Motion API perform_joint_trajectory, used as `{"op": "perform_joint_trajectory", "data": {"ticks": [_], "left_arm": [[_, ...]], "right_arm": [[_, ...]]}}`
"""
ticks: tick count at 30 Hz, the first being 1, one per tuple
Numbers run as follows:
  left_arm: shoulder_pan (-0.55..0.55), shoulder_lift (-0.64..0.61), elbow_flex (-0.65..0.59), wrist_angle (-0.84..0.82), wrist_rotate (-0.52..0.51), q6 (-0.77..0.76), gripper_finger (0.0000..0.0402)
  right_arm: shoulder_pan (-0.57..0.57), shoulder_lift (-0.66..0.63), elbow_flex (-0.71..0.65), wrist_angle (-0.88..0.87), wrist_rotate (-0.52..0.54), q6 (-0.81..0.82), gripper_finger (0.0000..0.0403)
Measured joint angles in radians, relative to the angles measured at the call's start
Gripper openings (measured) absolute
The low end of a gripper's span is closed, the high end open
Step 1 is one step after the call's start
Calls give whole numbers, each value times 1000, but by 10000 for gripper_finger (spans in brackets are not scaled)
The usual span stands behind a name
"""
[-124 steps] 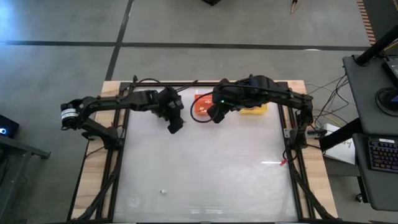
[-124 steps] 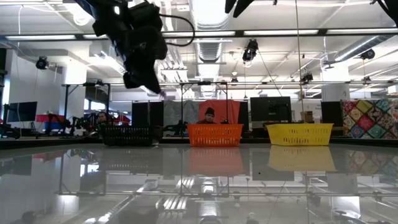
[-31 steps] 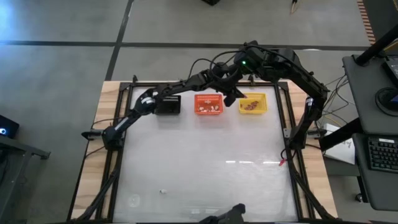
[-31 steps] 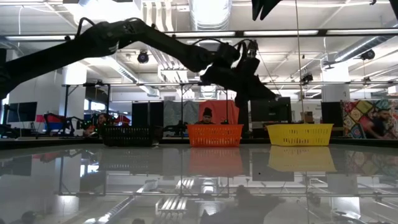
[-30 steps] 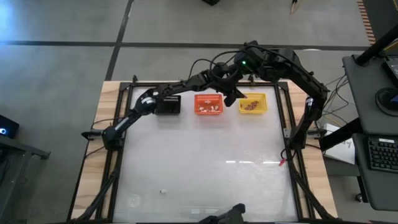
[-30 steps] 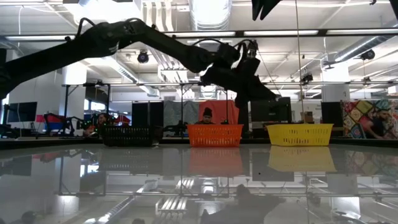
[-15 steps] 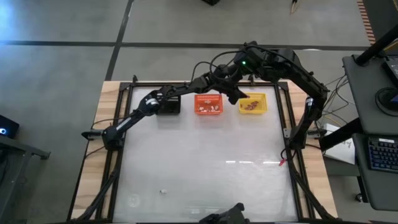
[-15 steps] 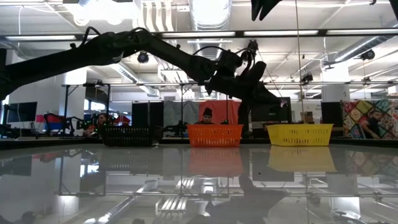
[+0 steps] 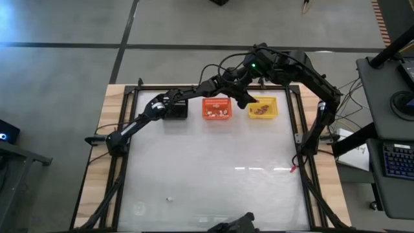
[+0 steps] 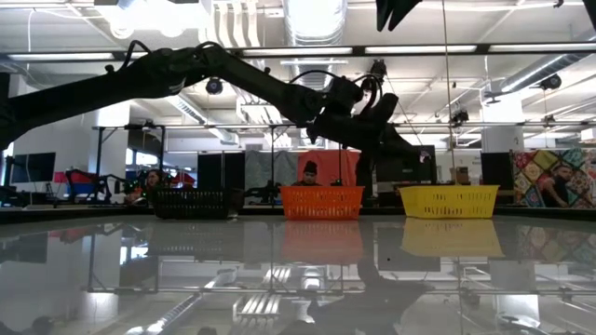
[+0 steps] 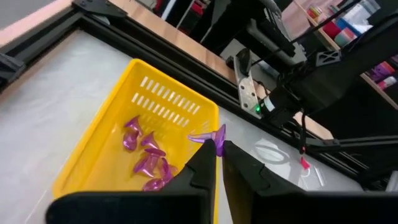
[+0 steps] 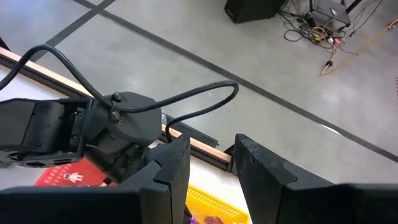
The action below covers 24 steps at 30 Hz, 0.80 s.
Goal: Sort Halloween decoration
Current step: Put the witch hat toy into the yellow bin, then put the skeleton toy into the orange bin
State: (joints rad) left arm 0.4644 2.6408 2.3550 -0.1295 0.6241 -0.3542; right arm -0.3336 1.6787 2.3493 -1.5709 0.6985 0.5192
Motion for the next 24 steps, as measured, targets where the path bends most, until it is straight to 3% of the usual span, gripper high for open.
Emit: {"op": "perform_joint_trajectory", "data": {"ticks": [12, 20, 24], "left_arm": [[-1, 0, 0, -9, 38, -16, 88], [1, -19, 0, -88, 350, -38, 90], [-3, -78, 0, -251, 300, 100, 87]], "right_arm": [[0, 0, 0, 0, 0, -9, 118], [0, -1, 0, 0, -51, -62, 118], [1, -1, 0, 0, -97, -88, 118]]}}
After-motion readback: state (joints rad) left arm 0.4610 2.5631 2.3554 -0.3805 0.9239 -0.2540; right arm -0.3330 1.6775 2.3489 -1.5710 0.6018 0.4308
